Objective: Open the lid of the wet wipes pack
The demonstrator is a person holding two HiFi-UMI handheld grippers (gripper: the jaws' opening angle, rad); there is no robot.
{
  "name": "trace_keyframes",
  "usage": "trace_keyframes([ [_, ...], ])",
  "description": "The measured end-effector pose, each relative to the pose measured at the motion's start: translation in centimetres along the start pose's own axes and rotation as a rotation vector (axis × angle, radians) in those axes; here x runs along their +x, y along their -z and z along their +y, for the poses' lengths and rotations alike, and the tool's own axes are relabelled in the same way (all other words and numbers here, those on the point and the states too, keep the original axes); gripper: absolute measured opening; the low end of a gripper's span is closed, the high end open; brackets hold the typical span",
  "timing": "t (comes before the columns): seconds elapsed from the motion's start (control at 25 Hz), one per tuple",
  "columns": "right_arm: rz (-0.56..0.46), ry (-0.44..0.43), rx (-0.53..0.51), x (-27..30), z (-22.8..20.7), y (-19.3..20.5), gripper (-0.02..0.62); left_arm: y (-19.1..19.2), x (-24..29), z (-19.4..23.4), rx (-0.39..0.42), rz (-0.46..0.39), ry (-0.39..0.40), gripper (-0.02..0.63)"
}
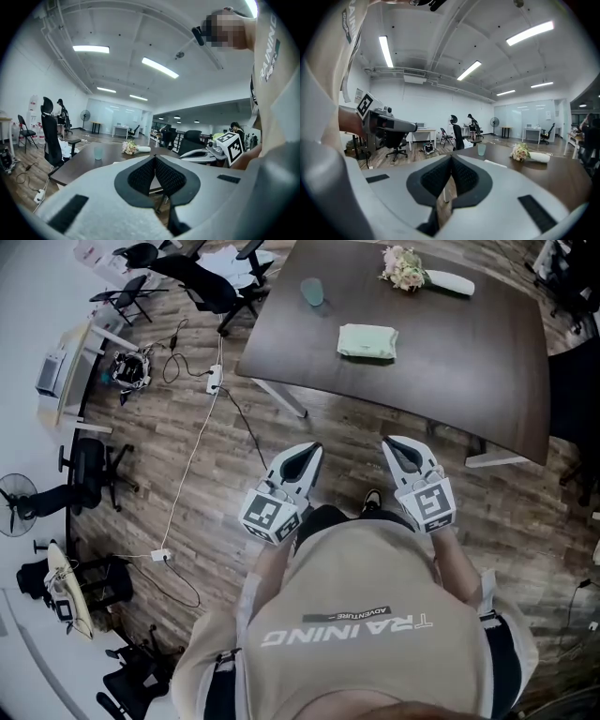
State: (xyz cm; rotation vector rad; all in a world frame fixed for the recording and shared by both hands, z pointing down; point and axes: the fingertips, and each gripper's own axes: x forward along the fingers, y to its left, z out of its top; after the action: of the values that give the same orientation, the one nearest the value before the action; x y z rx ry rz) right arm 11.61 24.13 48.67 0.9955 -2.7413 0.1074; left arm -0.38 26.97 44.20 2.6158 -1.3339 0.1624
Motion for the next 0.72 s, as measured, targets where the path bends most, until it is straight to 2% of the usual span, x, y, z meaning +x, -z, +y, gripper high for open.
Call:
trace_keyframes([
  [0.16, 0.008, -0.009, 0.032, 1.1, -1.1, 0.6, 0.014, -0.2, 0.6, 1.4, -0.003, 0.012, -0.023, 0.009],
  [0.32, 0.002, -0.019, 0.05, 3.0, -1.1, 0.0, 0.014, 0.0, 1.1, 2.8, -0.033, 0.017, -0.009, 0.009],
  [0.44, -0.009, -0.009, 0.037, 4.5, -0.7, -1.5, 0.014, 0.3, 1.5, 4.3, -0.067, 0.024, 0.017, 0.009],
  [0.6, -0.011, 0.023, 0.013, 4.8, -1.0, -3.1, 0.014, -0.5, 2.9, 5.3, -0.062, 0.011, 0.076, 0.009],
  [0.72, -0.015, 0.058, 0.075, 4.5, -2.4, -3.2, 0.014, -1.9, 4.5, 5.5, -0.045, -0.017, 0.117, 0.009],
])
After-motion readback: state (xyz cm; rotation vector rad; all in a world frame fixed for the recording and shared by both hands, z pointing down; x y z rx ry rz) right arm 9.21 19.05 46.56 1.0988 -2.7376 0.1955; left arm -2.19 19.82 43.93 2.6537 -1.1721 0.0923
